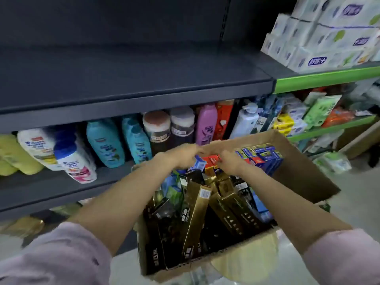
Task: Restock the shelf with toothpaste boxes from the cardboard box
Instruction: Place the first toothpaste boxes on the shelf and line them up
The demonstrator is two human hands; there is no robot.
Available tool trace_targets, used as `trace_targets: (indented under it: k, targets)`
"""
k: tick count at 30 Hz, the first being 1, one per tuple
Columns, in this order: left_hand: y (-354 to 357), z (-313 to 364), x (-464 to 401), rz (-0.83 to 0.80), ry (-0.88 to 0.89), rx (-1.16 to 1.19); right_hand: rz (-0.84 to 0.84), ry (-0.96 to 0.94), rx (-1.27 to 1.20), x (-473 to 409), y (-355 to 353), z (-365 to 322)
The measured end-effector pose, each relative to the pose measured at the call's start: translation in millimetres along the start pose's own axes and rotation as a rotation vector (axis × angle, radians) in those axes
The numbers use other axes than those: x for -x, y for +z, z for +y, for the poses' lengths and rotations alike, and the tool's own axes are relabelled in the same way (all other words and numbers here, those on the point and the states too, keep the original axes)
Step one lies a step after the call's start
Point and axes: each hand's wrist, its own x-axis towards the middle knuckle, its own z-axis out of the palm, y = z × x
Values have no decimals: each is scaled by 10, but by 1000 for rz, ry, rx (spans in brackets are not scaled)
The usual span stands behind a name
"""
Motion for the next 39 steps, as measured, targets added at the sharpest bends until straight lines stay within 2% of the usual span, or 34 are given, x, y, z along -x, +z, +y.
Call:
trace_targets:
  k: [4,6,12,19,22,26,28,30,35,37,39]
  targets:
    - [218,-136,-69,-202,0,-124,-114,52,63,-120,181,32]
    - [309,-203,-72,-234,-20,-172,-117,60,70,-150,239,36]
    - [318,-133,-122,-91,61,-421,-76,30,305,-379,245,-33]
    - [279,-81,-263,-47,4,-428,-122,153,232,-469,333,-159]
    - [296,-94,-226,-42,11,-379,-109,96,238,-434,351,-99]
    - [230,4,-199,-14,49,-504,-64,-16,300,-346,298,-25]
    - [127,23,-171,-3,120,-549,-16,-35,217,-291,202,-26]
    - [41,23,-100,-6,146,-520,48,-50,22,-230,58,-40]
    - [-44,80,70,61,82,-424,170,-37,-264,-29,-323,-128]
    - [-128,167,129,141,12,-309,255,-21,-355,46,-416,-172]
    - [-262,263,203,272,-63,-96,314,-49,-484,123,-497,-216]
